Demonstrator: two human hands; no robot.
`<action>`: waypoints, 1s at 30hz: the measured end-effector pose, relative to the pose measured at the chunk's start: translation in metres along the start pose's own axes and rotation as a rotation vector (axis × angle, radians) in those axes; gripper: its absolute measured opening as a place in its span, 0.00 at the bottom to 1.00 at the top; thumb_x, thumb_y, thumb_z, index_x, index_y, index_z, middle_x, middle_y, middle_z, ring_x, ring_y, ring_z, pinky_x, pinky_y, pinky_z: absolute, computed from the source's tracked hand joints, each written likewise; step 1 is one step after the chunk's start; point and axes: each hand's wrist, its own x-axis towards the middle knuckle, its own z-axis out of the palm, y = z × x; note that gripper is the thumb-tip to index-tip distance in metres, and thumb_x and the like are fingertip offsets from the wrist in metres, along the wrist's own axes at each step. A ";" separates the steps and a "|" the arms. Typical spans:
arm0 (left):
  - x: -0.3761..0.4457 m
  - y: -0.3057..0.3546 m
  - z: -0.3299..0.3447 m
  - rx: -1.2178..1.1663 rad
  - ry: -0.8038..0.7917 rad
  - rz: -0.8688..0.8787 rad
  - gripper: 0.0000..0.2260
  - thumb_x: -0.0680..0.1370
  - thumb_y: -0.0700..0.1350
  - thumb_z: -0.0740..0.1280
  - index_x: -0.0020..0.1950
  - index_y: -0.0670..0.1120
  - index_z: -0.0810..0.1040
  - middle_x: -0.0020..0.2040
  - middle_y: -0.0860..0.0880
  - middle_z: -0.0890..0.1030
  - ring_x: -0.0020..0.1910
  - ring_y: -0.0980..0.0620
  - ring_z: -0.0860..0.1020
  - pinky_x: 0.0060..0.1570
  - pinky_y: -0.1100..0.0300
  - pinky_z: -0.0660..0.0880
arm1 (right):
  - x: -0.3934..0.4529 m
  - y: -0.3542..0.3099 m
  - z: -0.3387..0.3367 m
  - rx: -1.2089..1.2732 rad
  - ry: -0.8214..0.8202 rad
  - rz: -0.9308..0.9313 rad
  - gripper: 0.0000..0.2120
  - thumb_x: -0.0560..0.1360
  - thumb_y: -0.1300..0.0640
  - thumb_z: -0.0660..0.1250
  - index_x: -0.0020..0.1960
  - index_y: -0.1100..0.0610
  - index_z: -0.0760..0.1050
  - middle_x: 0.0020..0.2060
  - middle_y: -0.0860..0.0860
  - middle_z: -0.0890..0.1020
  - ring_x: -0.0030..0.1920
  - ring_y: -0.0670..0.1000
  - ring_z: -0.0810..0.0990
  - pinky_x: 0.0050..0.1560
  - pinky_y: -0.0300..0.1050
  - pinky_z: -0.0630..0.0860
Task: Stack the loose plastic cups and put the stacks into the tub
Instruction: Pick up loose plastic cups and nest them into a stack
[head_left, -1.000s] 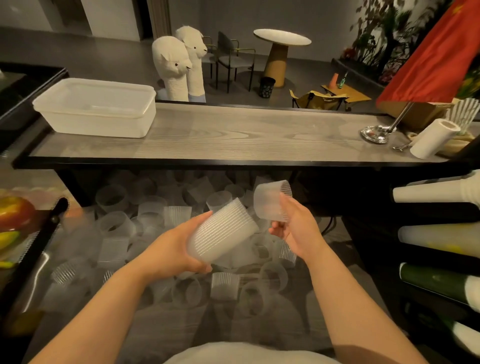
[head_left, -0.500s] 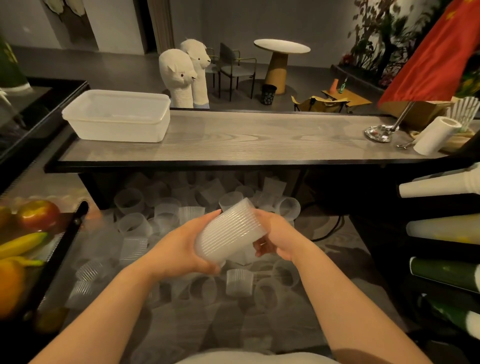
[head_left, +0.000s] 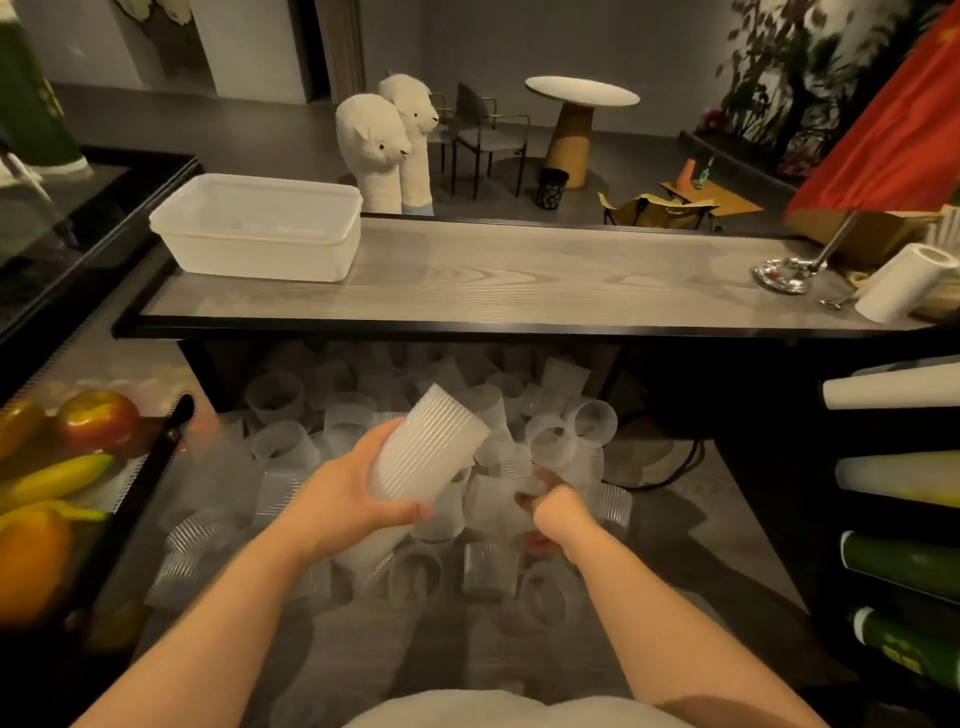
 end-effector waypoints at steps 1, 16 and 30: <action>0.002 -0.001 0.001 0.001 0.004 -0.014 0.43 0.66 0.60 0.78 0.72 0.71 0.54 0.57 0.62 0.72 0.52 0.56 0.76 0.49 0.58 0.77 | 0.006 0.000 0.002 0.084 -0.052 0.027 0.27 0.79 0.55 0.65 0.75 0.42 0.61 0.64 0.55 0.74 0.50 0.59 0.81 0.41 0.53 0.83; 0.023 0.009 0.005 0.046 -0.022 -0.041 0.43 0.63 0.55 0.79 0.70 0.70 0.57 0.57 0.65 0.70 0.53 0.58 0.74 0.49 0.60 0.75 | -0.006 -0.018 -0.050 -0.026 0.242 -0.446 0.28 0.73 0.47 0.72 0.72 0.45 0.68 0.48 0.51 0.81 0.42 0.49 0.80 0.40 0.45 0.81; 0.023 0.020 0.000 0.122 0.013 0.033 0.40 0.61 0.54 0.79 0.66 0.71 0.62 0.58 0.66 0.71 0.55 0.61 0.73 0.50 0.60 0.74 | -0.074 -0.084 -0.052 0.493 -0.374 -0.509 0.10 0.80 0.53 0.63 0.53 0.56 0.80 0.37 0.54 0.79 0.30 0.48 0.72 0.28 0.41 0.77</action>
